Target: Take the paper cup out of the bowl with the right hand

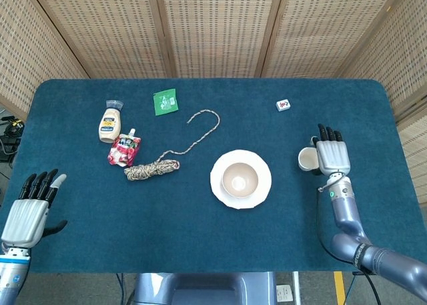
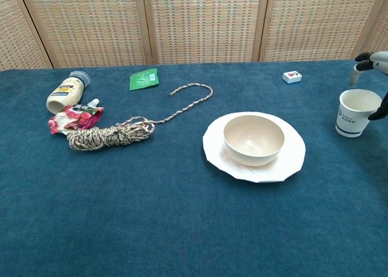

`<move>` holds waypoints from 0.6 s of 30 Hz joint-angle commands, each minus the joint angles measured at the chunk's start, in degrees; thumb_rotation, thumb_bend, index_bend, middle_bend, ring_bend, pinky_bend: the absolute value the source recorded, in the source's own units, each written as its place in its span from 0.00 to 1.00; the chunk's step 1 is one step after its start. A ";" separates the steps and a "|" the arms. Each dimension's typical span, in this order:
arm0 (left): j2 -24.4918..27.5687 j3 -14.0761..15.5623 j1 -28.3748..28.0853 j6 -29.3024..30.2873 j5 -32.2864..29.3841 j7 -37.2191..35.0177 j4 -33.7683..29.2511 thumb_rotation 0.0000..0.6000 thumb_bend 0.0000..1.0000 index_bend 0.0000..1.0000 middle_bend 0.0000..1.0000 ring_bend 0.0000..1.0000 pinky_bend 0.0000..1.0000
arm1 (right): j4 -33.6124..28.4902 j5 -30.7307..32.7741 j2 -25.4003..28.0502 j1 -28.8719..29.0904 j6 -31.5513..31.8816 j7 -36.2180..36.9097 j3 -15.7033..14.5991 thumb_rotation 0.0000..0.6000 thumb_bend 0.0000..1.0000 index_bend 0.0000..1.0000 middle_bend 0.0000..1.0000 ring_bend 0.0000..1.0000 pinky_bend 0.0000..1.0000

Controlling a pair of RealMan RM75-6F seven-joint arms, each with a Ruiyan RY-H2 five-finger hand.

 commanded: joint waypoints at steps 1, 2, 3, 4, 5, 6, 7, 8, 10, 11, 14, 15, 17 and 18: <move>0.03 -0.02 0.03 0.10 0.03 -0.10 0.00 1.00 0.00 0.00 0.00 0.00 0.00 | -1.16 -0.23 0.68 -0.26 1.09 -0.40 0.25 1.00 0.21 0.12 0.00 0.00 0.11; 0.09 -0.02 0.05 0.14 0.06 -0.20 -0.01 1.00 0.00 0.00 0.00 0.00 0.00 | -1.98 -0.48 1.19 -0.46 1.87 -0.81 0.23 1.00 0.20 0.09 0.00 0.00 0.10; 0.14 -0.03 0.05 0.14 0.04 -0.33 -0.03 1.00 0.00 0.00 0.00 0.00 0.00 | -2.72 -0.64 1.62 -0.68 2.61 -1.17 0.22 1.00 0.20 0.07 0.00 0.00 0.10; 0.23 -0.06 0.07 0.16 -0.01 -0.55 -0.04 1.00 0.00 0.00 0.00 0.00 0.00 | -4.02 -0.88 2.32 -1.12 3.71 -1.59 0.15 1.00 0.20 0.05 0.00 0.00 0.10; 0.29 -0.10 0.09 0.20 -0.05 -0.74 -0.01 1.00 0.00 0.00 0.00 0.00 0.00 | -5.28 -1.14 3.00 -1.58 4.64 -1.85 0.02 1.00 0.19 0.04 0.00 0.00 0.09; 0.34 -0.14 0.11 0.27 -0.08 -0.96 0.02 1.00 0.00 0.00 0.00 0.00 0.00 | -6.73 -1.66 3.80 -2.19 5.82 -1.96 -0.17 1.00 0.19 0.03 0.00 0.00 0.08; 0.39 -0.19 0.13 0.37 -0.03 -1.26 0.06 1.00 0.00 0.00 0.00 0.00 0.00 | -8.23 -2.54 4.60 -3.00 7.36 -1.82 -0.42 1.00 0.19 0.03 0.00 0.00 0.07; 0.41 -0.22 0.16 0.52 0.09 -1.65 0.16 1.00 0.00 0.00 0.00 0.00 0.00 | -9.76 -3.79 5.38 -4.04 9.23 -1.35 -0.77 1.00 0.19 0.02 0.00 0.00 0.06; 0.43 -0.29 0.23 0.90 0.40 -2.43 0.45 1.00 0.00 0.00 0.00 0.00 0.00 | -12.66 -7.42 6.81 -6.71 13.36 0.86 -1.91 1.00 0.19 0.02 0.00 0.00 0.03; 0.41 -0.32 0.29 1.11 0.51 -2.75 0.66 1.00 0.00 0.00 0.00 0.00 0.00 | -14.12 -10.39 7.48 -8.81 16.21 3.27 -2.92 1.00 0.18 0.02 0.00 0.00 0.02; 0.31 -0.35 0.40 1.41 0.64 -3.05 0.93 1.00 0.00 0.00 0.00 0.00 0.00 | -15.13 -17.98 8.04 -13.69 21.94 10.13 -6.14 1.00 0.18 0.01 0.00 0.00 0.00; 0.27 -0.37 0.43 1.50 0.68 -3.07 0.96 1.00 0.00 0.00 0.00 0.00 0.00 | -14.86 -19.71 7.99 -14.71 23.07 11.70 -6.97 1.00 0.18 0.01 0.00 0.00 0.00; 0.11 -0.37 0.58 1.91 0.89 -3.05 1.02 1.00 0.00 0.00 0.00 0.00 0.00 | -13.21 -24.28 7.44 -17.58 26.07 15.86 -9.46 1.00 0.17 0.00 0.00 0.00 0.00; 0.00 -0.36 0.66 2.17 1.08 -3.09 1.11 1.00 0.00 0.00 0.00 0.00 0.00 | -12.25 -26.14 7.08 -18.86 27.28 17.47 -10.63 1.00 0.17 0.00 0.00 0.00 0.00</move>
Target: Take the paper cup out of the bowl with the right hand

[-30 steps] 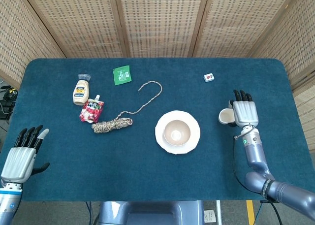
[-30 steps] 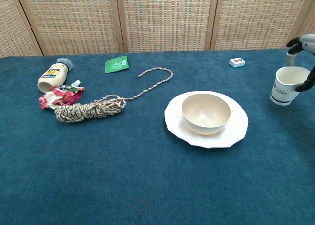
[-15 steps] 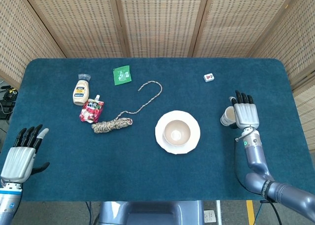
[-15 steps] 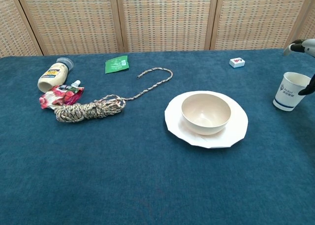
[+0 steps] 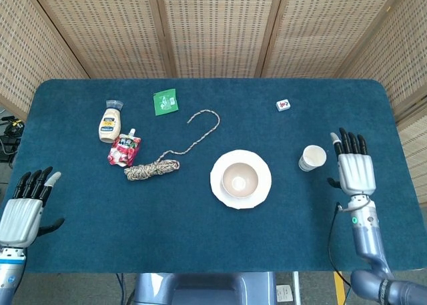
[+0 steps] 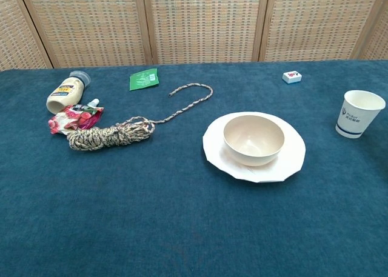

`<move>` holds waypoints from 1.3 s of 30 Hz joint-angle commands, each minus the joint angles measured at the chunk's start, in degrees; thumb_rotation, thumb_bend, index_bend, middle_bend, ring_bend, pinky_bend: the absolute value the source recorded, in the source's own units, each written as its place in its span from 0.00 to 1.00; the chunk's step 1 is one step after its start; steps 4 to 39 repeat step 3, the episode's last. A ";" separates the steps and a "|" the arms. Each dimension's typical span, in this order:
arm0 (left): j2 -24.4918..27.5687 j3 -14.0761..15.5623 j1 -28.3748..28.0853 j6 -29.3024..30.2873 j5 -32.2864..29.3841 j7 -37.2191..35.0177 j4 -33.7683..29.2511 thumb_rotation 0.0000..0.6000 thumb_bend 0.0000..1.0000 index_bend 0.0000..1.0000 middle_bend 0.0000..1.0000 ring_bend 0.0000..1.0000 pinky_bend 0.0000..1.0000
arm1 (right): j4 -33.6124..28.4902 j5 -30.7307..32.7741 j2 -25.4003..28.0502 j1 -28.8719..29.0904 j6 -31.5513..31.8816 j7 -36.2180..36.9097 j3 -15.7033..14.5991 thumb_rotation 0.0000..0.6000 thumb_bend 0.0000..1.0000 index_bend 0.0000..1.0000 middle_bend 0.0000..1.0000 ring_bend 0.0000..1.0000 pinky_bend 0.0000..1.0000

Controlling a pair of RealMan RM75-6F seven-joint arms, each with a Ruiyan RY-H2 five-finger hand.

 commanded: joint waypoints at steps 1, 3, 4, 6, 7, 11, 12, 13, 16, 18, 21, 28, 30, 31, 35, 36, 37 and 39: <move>-0.32 0.05 0.27 0.70 0.49 -0.10 0.26 1.00 0.00 0.00 0.00 0.00 0.00 | 1.85 -10.38 -0.21 -7.81 7.98 9.58 -6.45 1.00 0.17 0.00 0.00 0.00 0.00; -0.56 0.26 0.61 1.27 0.88 -0.46 0.71 1.00 0.00 0.00 0.00 0.00 0.00 | 3.68 -13.38 -0.84 -9.82 9.81 12.04 -8.26 1.00 0.17 0.00 0.00 0.00 0.00; -0.56 0.26 0.61 1.27 0.88 -0.46 0.71 1.00 0.00 0.00 0.00 0.00 0.00 | 3.68 -13.38 -0.84 -9.82 9.81 12.04 -8.26 1.00 0.17 0.00 0.00 0.00 0.00; -0.56 0.26 0.61 1.27 0.88 -0.46 0.71 1.00 0.00 0.00 0.00 0.00 0.00 | 3.68 -13.38 -0.84 -9.82 9.81 12.04 -8.26 1.00 0.17 0.00 0.00 0.00 0.00; -0.56 0.26 0.61 1.27 0.88 -0.46 0.71 1.00 0.00 0.00 0.00 0.00 0.00 | 3.68 -13.38 -0.84 -9.82 9.81 12.04 -8.26 1.00 0.17 0.00 0.00 0.00 0.00; -0.56 0.26 0.61 1.27 0.88 -0.46 0.71 1.00 0.00 0.00 0.00 0.00 0.00 | 3.68 -13.38 -0.84 -9.82 9.81 12.04 -8.26 1.00 0.17 0.00 0.00 0.00 0.00; -0.56 0.26 0.61 1.27 0.88 -0.46 0.71 1.00 0.00 0.00 0.00 0.00 0.00 | 3.68 -13.38 -0.84 -9.82 9.81 12.04 -8.26 1.00 0.17 0.00 0.00 0.00 0.00; -0.56 0.26 0.61 1.27 0.88 -0.46 0.71 1.00 0.00 0.00 0.00 0.00 0.00 | 3.68 -13.38 -0.84 -9.82 9.81 12.04 -8.26 1.00 0.17 0.00 0.00 0.00 0.00; -0.56 0.26 0.61 1.27 0.88 -0.46 0.71 1.00 0.00 0.00 0.00 0.00 0.00 | 3.68 -13.38 -0.84 -9.82 9.81 12.04 -8.26 1.00 0.17 0.00 0.00 0.00 0.00; -0.56 0.26 0.61 1.27 0.88 -0.46 0.71 1.00 0.00 0.00 0.00 0.00 0.00 | 3.68 -13.38 -0.84 -9.82 9.81 12.04 -8.26 1.00 0.17 0.00 0.00 0.00 0.00; -0.56 0.26 0.61 1.27 0.88 -0.46 0.71 1.00 0.00 0.00 0.00 0.00 0.00 | 3.68 -13.38 -0.84 -9.82 9.81 12.04 -8.26 1.00 0.17 0.00 0.00 0.00 0.00; -0.56 0.26 0.61 1.27 0.88 -0.46 0.71 1.00 0.00 0.00 0.00 0.00 0.00 | 3.68 -13.38 -0.84 -9.82 9.81 12.04 -8.26 1.00 0.17 0.00 0.00 0.00 0.00; -0.56 0.26 0.61 1.27 0.88 -0.46 0.71 1.00 0.00 0.00 0.00 0.00 0.00 | 3.68 -13.38 -0.84 -9.82 9.81 12.04 -8.26 1.00 0.17 0.00 0.00 0.00 0.00; -0.56 0.26 0.61 1.27 0.88 -0.46 0.71 1.00 0.00 0.00 0.00 0.00 0.00 | 3.68 -13.38 -0.84 -9.82 9.81 12.04 -8.26 1.00 0.17 0.00 0.00 0.00 0.00; -0.56 0.26 0.61 1.27 0.88 -0.46 0.71 1.00 0.00 0.00 0.00 0.00 0.00 | 3.68 -13.38 -0.84 -9.82 9.81 12.04 -8.26 1.00 0.17 0.00 0.00 0.00 0.00; -0.56 0.26 0.61 1.27 0.88 -0.46 0.71 1.00 0.00 0.00 0.00 0.00 0.00 | 3.68 -13.38 -0.84 -9.82 9.81 12.04 -8.26 1.00 0.17 0.00 0.00 0.00 0.00; -0.56 0.26 0.61 1.27 0.88 -0.46 0.71 1.00 0.00 0.00 0.00 0.00 0.00 | 3.68 -13.38 -0.84 -9.82 9.81 12.04 -8.26 1.00 0.17 0.00 0.00 0.00 0.00; -0.56 0.26 0.61 1.27 0.88 -0.46 0.71 1.00 0.00 0.00 0.00 0.00 0.00 | 3.68 -13.38 -0.84 -9.82 9.81 12.04 -8.26 1.00 0.17 0.00 0.00 0.00 0.00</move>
